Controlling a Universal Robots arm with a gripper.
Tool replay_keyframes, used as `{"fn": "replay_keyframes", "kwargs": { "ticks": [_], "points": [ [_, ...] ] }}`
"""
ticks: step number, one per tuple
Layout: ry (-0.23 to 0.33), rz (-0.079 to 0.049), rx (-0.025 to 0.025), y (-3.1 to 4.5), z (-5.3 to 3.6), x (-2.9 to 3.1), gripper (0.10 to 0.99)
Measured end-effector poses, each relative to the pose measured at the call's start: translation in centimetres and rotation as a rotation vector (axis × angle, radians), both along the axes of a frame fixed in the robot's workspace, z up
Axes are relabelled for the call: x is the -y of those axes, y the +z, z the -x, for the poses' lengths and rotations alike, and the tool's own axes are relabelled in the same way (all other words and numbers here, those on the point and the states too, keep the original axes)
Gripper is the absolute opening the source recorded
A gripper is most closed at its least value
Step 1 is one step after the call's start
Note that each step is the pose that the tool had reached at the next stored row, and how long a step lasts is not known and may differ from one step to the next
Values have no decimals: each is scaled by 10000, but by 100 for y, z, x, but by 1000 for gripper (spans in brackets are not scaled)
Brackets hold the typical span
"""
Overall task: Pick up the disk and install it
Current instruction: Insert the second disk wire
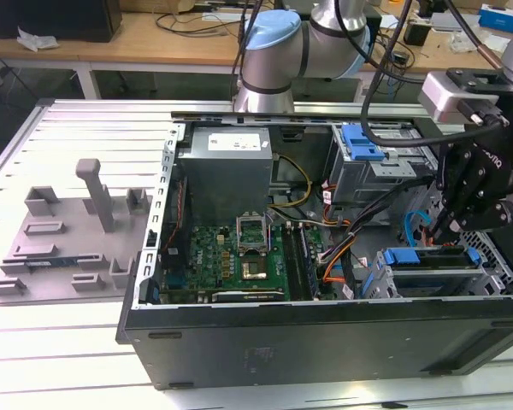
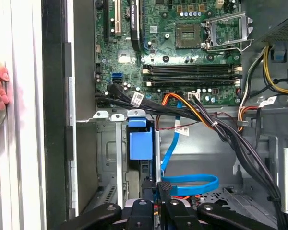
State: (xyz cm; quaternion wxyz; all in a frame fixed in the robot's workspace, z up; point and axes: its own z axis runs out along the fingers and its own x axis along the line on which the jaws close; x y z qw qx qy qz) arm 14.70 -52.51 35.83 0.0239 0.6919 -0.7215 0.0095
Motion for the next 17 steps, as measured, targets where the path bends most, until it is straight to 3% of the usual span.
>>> {"fn": "replay_keyframes", "kwargs": {
  "ticks": [17],
  "points": [
    [-1,0,0,-35,-10,8,161]
  ]
}}
